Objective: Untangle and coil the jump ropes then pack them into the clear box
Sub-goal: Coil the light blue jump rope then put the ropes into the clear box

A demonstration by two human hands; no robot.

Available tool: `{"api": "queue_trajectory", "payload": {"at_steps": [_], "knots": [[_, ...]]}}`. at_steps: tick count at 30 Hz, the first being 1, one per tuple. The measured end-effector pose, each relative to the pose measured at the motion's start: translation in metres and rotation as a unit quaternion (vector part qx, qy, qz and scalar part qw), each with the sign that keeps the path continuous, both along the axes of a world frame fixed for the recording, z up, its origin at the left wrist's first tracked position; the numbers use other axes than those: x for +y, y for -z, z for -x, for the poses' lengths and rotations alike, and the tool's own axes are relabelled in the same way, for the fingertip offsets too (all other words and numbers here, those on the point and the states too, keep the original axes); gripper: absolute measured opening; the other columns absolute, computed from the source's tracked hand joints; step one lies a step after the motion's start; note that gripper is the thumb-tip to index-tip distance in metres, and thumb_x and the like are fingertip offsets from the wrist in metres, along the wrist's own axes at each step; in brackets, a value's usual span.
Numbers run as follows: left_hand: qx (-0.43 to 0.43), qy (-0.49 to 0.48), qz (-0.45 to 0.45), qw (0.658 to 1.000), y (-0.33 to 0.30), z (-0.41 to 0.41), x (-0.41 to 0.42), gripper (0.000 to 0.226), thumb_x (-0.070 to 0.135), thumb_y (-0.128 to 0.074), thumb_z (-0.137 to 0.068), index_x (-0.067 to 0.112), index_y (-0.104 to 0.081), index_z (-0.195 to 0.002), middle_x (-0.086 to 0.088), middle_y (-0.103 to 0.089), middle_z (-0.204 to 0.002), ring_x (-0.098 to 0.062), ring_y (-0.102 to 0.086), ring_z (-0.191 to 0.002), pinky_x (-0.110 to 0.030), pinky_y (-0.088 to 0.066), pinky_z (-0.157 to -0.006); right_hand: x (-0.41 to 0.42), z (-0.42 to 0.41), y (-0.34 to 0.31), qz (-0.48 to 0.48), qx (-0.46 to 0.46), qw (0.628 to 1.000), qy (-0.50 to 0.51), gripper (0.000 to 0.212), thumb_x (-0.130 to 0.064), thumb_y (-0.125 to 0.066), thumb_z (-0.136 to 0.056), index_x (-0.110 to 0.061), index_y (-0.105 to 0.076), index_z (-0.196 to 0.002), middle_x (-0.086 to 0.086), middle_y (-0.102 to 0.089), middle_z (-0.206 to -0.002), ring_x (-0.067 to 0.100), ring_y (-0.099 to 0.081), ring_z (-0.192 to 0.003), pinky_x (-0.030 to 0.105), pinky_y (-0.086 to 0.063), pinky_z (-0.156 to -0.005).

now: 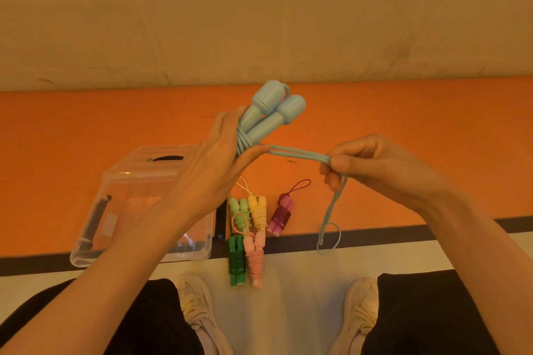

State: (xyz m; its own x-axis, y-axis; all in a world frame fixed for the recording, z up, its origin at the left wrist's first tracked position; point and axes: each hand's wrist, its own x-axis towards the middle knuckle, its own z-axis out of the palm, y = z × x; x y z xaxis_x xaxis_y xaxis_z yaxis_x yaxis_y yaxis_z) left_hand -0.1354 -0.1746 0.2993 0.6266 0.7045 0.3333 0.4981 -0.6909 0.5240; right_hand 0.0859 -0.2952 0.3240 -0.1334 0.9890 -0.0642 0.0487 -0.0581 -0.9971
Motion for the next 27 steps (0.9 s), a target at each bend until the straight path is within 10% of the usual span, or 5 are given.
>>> {"api": "queue_trajectory", "payload": {"at_steps": [16, 21, 27], "knots": [[0.170, 0.003, -0.148, 0.974, 0.005, -0.010, -0.008, 0.058, 0.040, -0.050, -0.083, 0.003, -0.051, -0.128, -0.014, -0.056, -0.106, -0.028, -0.052, -0.050, -0.023, -0.017, -0.038, 0.003, 0.017, 0.004, 0.026, 0.010, 0.999, -0.045, 0.022, -0.035, -0.066, -0.078, -0.017, -0.077, -0.086, 0.002, -0.067, -0.066, 0.013, -0.060, -0.060, 0.023, -0.049, -0.065], [0.149, -0.055, -0.133, 0.978, 0.004, 0.000, 0.008, 0.056, 0.039, -0.048, -0.086, 0.006, -0.047, -0.131, -0.014, -0.051, -0.109, -0.031, -0.047, -0.053, -0.029, -0.030, -0.040, -0.001, -0.002, 0.001, 0.058, -0.173, 0.981, 0.061, 0.037, -0.019, -0.079, -0.071, -0.020, -0.072, -0.107, 0.008, -0.064, -0.061, 0.018, -0.055, -0.052, 0.025, -0.047, -0.058], [0.185, -0.040, -0.161, 0.969, 0.008, 0.006, 0.011, 0.052, 0.038, -0.051, -0.085, 0.003, -0.053, -0.124, -0.016, -0.055, -0.105, -0.024, -0.034, -0.045, -0.018, -0.012, -0.041, -0.013, -0.021, -0.009, -0.012, -0.222, 0.964, 0.143, 0.005, -0.020, -0.073, -0.078, -0.016, -0.072, -0.080, 0.000, -0.062, -0.057, 0.007, -0.044, -0.045, 0.016, -0.035, -0.045]]}}
